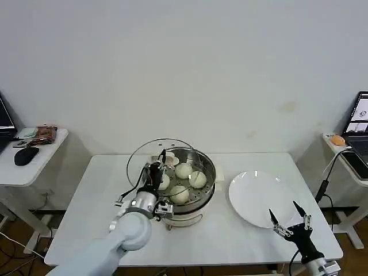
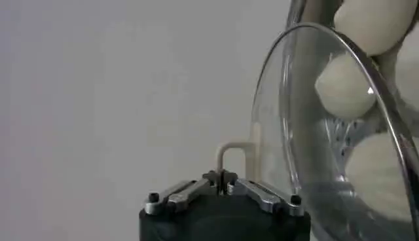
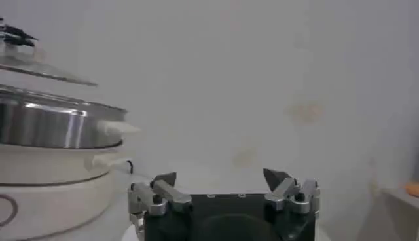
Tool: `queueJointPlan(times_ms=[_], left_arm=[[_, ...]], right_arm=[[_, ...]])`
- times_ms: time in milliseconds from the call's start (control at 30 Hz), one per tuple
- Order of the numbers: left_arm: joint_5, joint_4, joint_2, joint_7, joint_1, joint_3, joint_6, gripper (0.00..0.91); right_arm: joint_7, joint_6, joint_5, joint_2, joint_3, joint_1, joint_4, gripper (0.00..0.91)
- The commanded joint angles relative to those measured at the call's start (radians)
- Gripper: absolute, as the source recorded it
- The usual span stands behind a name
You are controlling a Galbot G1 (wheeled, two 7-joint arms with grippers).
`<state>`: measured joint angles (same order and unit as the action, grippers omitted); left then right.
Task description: Take steamed baozi put them in steamer then cover it.
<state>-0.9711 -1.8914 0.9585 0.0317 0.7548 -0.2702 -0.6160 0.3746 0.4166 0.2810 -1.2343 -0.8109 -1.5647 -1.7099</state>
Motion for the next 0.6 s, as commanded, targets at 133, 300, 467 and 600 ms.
queueJointPlan(times_ms=[133,300,467,600], left_arm=[[0.036,0.006,0.009,-0.061,-0.006,-0.056,-0.003,0.0],[0.036,0.001,0.001,-0.065,0.009,-0.056,-0.004,0.0],[0.028,0.006,0.011,-0.036,-0.013,-0.062,-0.005,0.0],[0.031,0.024,0.028,-0.008,-0.046,-0.078,-0.006,0.0]], right_arm=[[0.004,0.001,-0.003,-0.002,0.0,-0.006,-0.004,0.907],[0.006,-0.001,-0.006,-0.004,0.002,-0.008,-0.006,0.907],[0.008,-0.003,-0.013,-0.012,0.004,-0.008,-0.009,0.907],[0.009,-0.003,-0.021,-0.021,0.005,-0.011,-0.01,0.907]])
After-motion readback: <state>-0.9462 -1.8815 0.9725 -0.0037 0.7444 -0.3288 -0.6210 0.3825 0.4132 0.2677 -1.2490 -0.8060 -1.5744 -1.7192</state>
